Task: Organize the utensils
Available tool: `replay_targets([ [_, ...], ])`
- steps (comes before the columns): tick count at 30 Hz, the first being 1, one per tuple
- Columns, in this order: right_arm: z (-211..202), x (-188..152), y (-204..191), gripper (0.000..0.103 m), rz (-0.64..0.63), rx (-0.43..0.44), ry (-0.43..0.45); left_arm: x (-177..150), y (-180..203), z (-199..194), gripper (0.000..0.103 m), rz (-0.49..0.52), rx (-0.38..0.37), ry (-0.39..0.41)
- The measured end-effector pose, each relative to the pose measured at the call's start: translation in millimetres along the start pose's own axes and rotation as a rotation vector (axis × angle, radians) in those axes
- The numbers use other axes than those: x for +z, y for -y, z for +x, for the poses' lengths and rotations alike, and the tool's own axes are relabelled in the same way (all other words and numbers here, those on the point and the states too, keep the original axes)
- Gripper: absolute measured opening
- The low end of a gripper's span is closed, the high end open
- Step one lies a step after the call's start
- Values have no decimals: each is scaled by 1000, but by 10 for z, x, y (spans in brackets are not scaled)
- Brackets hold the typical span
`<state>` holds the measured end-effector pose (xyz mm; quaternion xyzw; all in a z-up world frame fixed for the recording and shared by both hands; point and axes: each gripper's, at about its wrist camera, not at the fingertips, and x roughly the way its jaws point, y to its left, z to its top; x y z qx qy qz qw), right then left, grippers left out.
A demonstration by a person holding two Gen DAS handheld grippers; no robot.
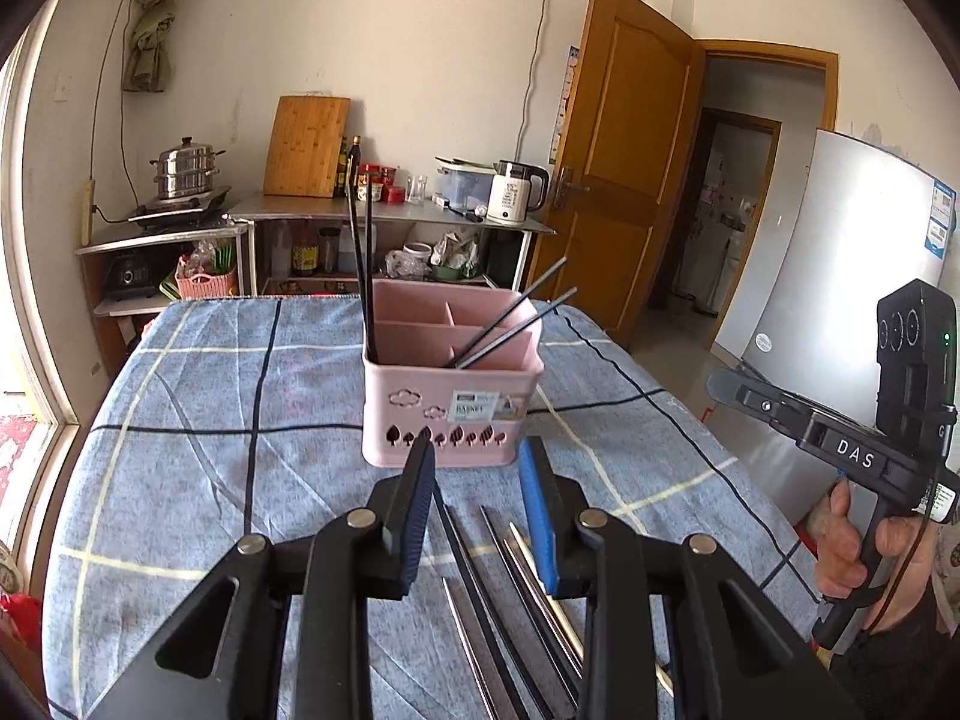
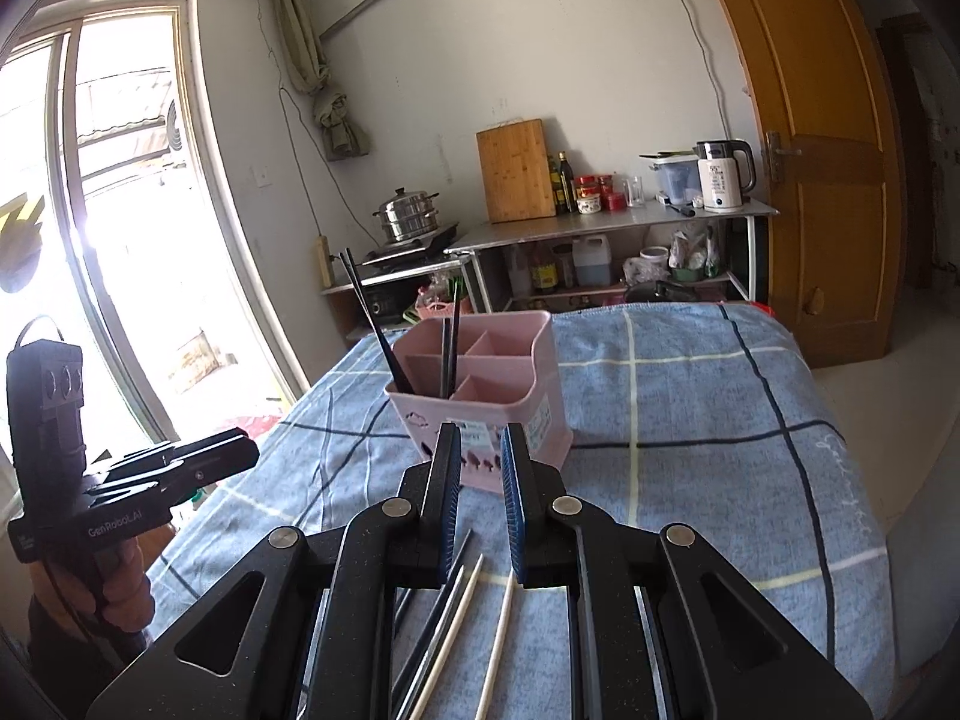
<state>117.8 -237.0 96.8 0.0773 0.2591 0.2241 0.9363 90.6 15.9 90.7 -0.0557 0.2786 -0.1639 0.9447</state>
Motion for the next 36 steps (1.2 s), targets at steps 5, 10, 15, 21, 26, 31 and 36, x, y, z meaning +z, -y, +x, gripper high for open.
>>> replay_targets([
  [5, 131, -221, 67, 14, 17, -3, -67, -183, 1, 132, 31, -11, -4, -54],
  [10, 261, -368, 139, 14, 30, -11, -122, -320, -11, 277, 31, -26, 0, -102],
  [15, 326, -434, 152, 14, 35, -11, -149, -397, -39, 370, 31, -39, -4, -134],
  [21, 482, -525, 156, 14, 27, -21, -208, -425, 22, 475, 31, -37, -24, -167],
  [26, 682, -664, 155, 14, 17, -24, -289, -429, 9, 558, 31, -51, -25, -188],
  [31, 880, -807, 163, 14, 0, -31, -360, -445, -50, 600, 31, -69, -17, -202],
  [36, 1059, -903, 156, 14, -18, -42, -413, -447, -73, 642, 30, -79, -22, -217],
])
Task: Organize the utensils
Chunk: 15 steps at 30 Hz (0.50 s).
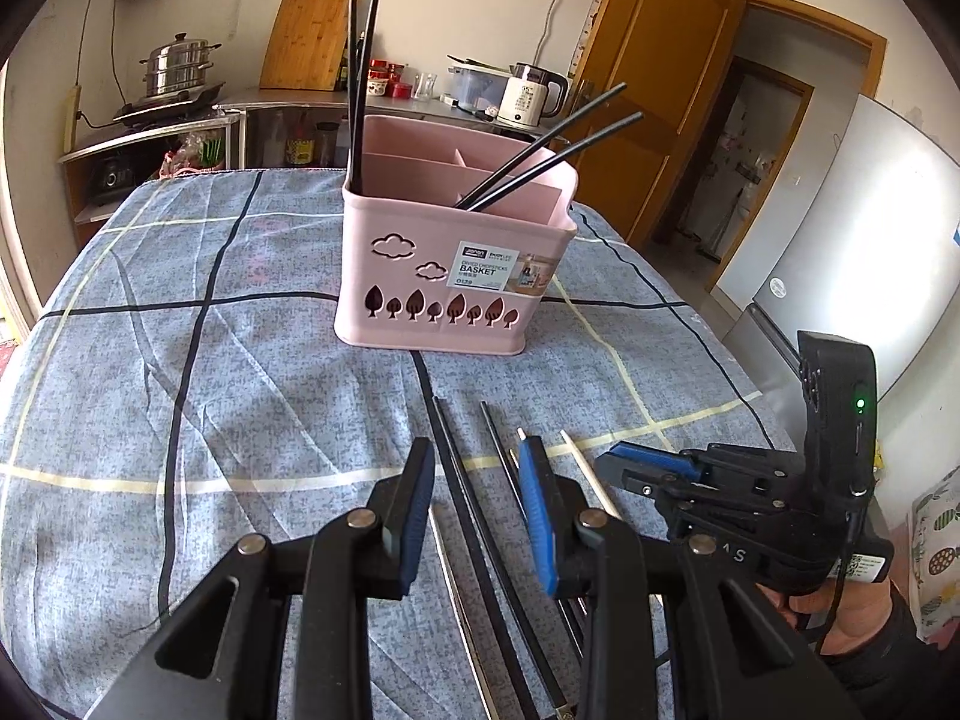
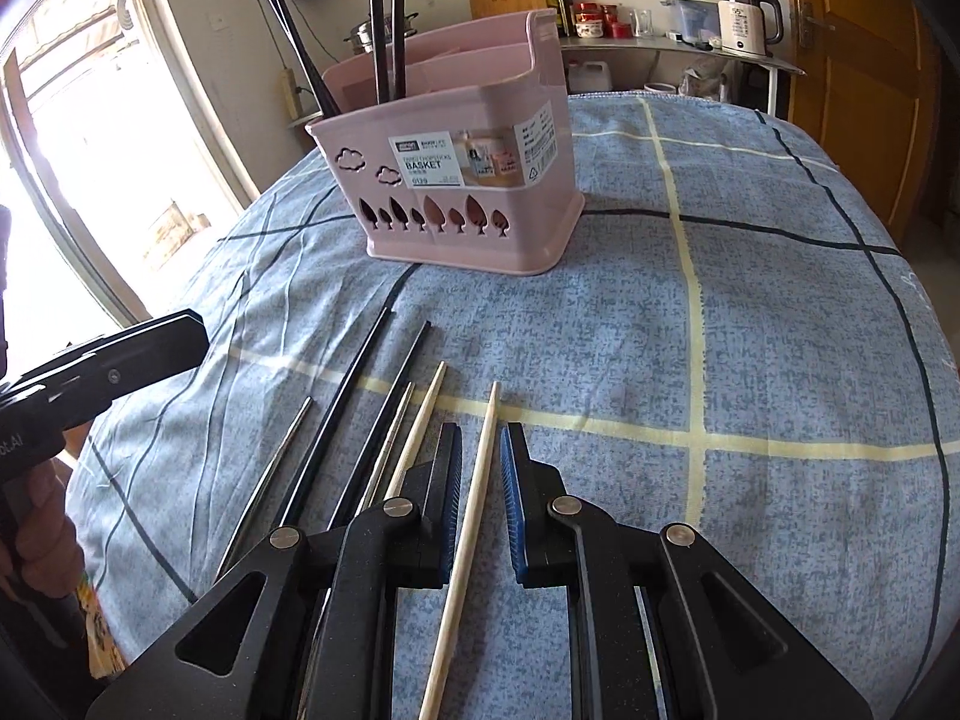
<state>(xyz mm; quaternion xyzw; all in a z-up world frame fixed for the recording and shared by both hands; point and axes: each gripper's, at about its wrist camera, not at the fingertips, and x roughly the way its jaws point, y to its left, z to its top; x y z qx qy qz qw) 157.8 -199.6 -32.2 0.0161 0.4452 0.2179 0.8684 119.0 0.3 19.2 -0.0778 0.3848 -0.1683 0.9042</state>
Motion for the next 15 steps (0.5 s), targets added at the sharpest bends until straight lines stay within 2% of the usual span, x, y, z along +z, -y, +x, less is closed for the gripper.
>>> replay_targets([
  [5, 158, -7, -16, 10, -25, -28, -43, 35, 30, 55, 30, 5, -15, -18],
  [15, 62, -59, 186, 7, -10, -57, -28, 105, 304, 374, 30, 58, -66, -86],
])
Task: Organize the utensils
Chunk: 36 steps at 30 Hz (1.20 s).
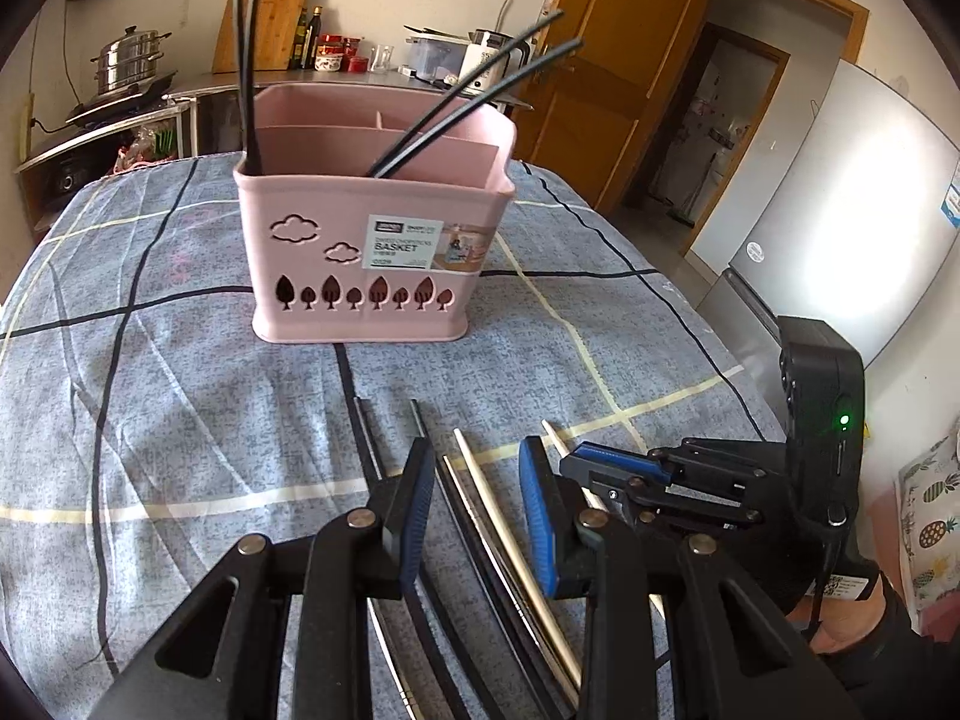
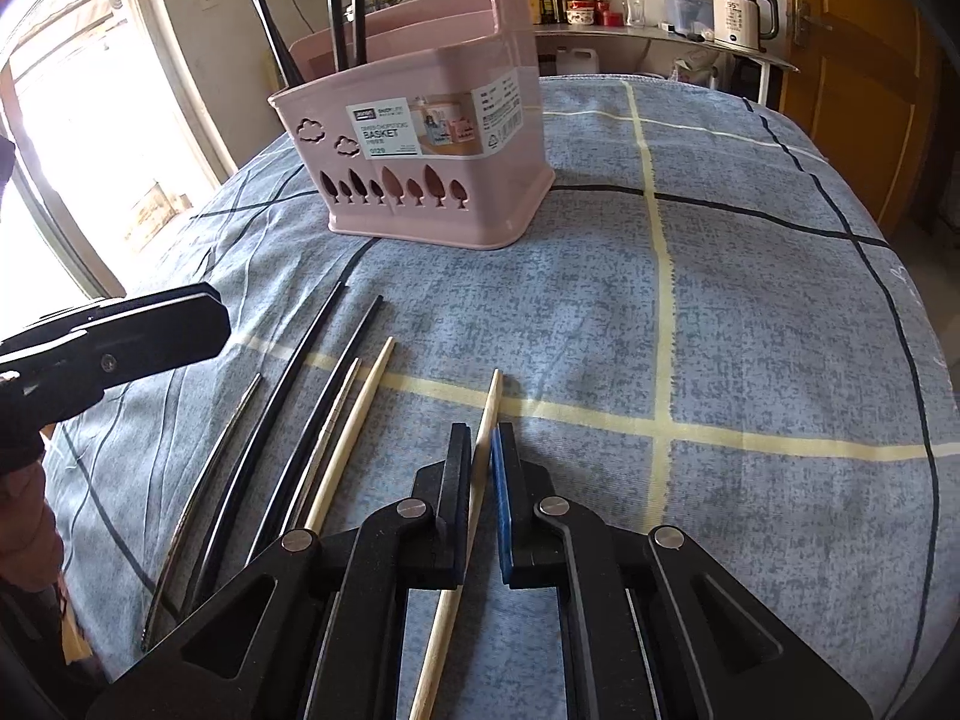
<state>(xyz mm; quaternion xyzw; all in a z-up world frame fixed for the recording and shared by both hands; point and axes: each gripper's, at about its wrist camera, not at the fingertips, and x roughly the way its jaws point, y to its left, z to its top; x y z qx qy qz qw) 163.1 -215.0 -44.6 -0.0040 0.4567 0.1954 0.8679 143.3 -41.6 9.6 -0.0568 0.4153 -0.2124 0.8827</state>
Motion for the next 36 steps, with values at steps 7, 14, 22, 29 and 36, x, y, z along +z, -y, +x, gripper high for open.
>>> replay_targets([
  [7, -77, -32, 242, 7, 44, -27, 9, 18, 142, 407, 30, 35, 0, -82],
  [14, -108, -59, 341, 7, 59, -11, 22, 21, 130, 684, 30, 17, 32, -137],
  [22, -117, -69, 369, 7, 62, 4, 29, 37, 165, 748, 30, 24, 58, -141],
  [29, -124, -55, 407, 7, 73, -1, 26, 60, 317, 861, 30, 46, 71, -150],
  [36, -76, 43, 402, 7, 65, -33, 2, 71, 477, 987, 30, 87, 133, -162],
])
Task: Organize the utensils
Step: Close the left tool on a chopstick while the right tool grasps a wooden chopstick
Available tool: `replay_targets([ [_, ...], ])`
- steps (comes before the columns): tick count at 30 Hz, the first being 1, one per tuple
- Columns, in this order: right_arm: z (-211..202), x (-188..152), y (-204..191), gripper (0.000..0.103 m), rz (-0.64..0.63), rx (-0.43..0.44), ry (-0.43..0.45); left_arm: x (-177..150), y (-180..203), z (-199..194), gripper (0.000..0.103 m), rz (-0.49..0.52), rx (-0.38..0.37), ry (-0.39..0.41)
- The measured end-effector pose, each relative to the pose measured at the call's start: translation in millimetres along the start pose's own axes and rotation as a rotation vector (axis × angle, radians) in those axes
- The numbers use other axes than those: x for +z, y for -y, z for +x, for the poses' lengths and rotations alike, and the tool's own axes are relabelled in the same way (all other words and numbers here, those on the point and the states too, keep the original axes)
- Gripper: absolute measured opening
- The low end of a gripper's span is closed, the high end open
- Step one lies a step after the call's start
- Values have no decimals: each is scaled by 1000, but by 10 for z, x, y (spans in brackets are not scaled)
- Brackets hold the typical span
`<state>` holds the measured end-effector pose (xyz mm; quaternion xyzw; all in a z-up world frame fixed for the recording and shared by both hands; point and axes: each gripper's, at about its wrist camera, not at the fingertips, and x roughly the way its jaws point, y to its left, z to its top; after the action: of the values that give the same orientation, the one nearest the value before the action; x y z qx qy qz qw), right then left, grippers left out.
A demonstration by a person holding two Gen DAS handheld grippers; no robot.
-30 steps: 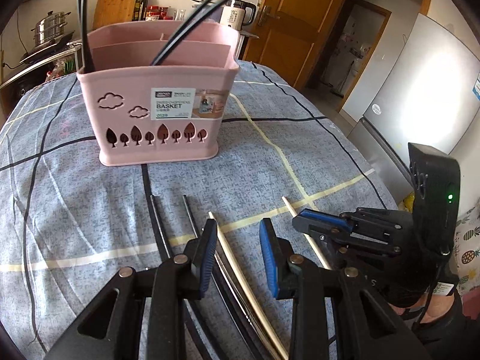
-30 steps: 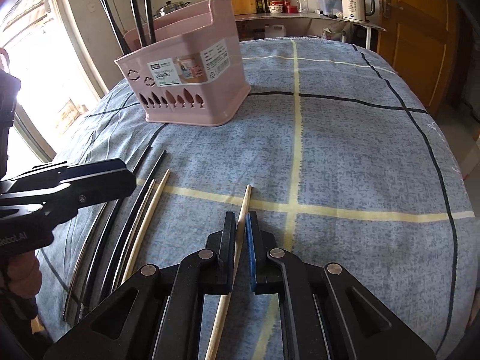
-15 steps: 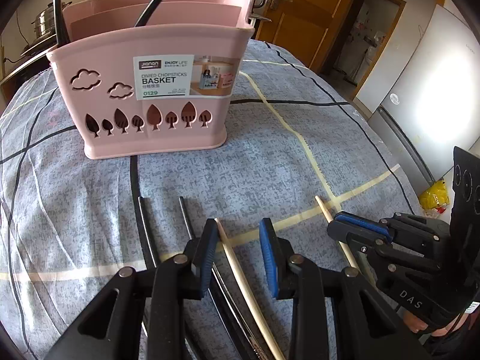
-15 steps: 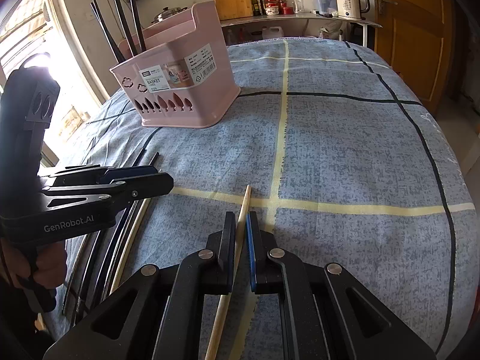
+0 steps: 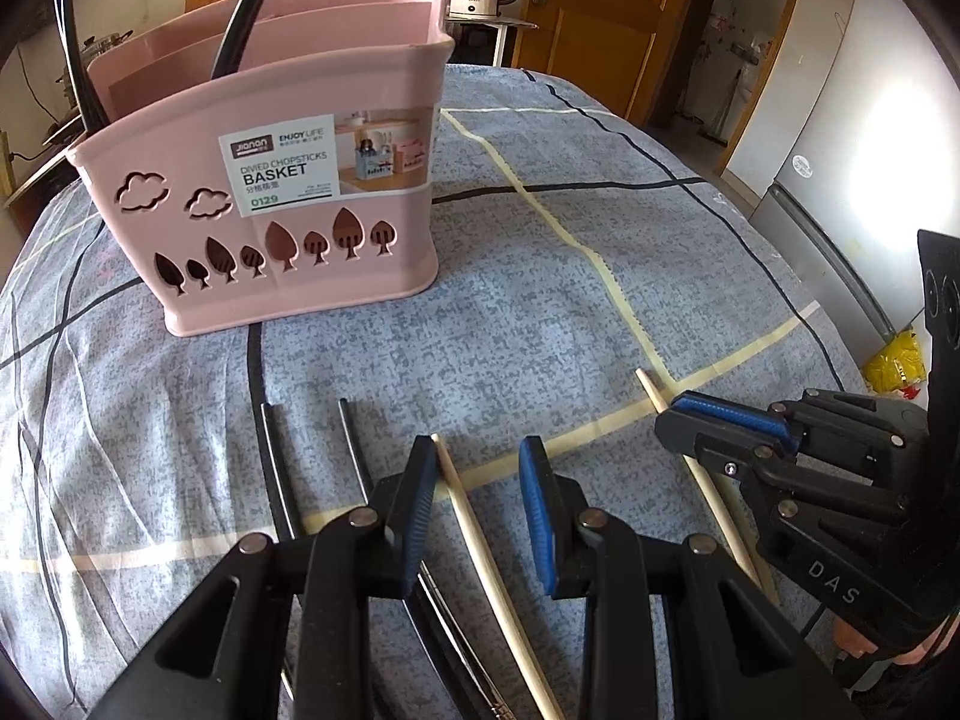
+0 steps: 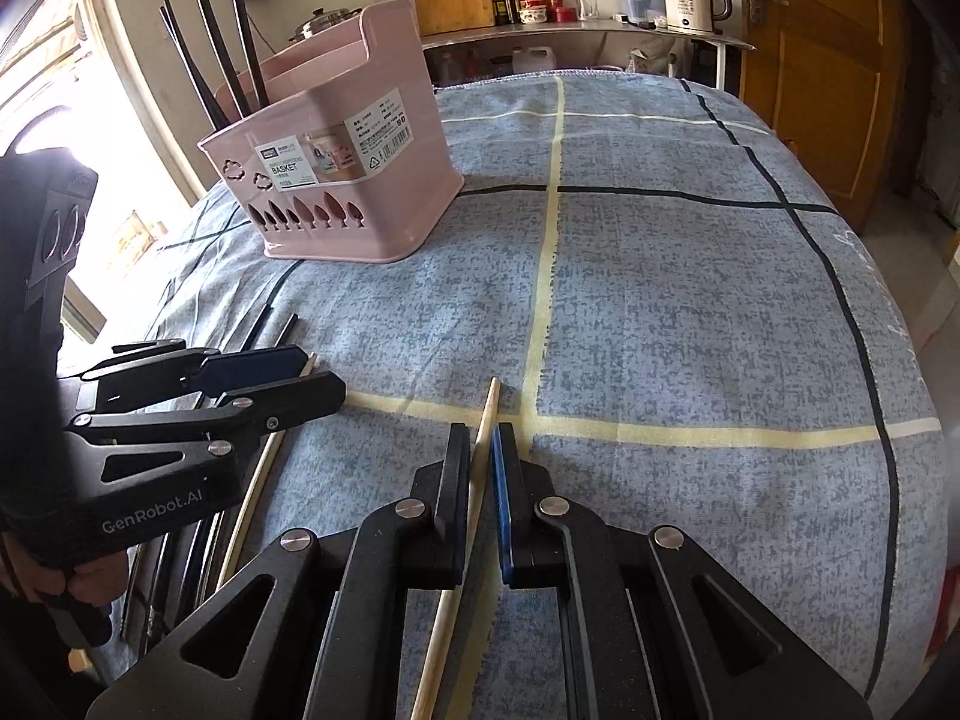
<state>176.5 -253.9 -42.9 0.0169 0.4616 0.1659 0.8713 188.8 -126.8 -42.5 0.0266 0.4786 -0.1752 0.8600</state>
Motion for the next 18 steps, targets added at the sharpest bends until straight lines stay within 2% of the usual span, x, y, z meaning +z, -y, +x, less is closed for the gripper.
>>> replay_targets([
  [3, 38, 52, -23, 7, -18, -19, -15, -1, 5, 7, 28, -5, 9, 4],
  [6, 75, 86, -40, 7, -34, -37, -20, -6, 8, 28, 18, -4, 30, 15],
  [8, 84, 88, -54, 7, -44, -44, -20, 0, 4, 43, 8, -7, 40, 18],
  [12, 80, 89, -56, 6, -45, -48, -15, 15, -53, 30, 8, -30, 11, 15],
  [15, 35, 94, -62, 5, -46, -42, -4, 45, -81, -2, 7, -68, -42, 5],
  [18, -57, 119, -77, 5, -51, -41, 23, 84, -81, -126, 6, -88, -89, 30],
])
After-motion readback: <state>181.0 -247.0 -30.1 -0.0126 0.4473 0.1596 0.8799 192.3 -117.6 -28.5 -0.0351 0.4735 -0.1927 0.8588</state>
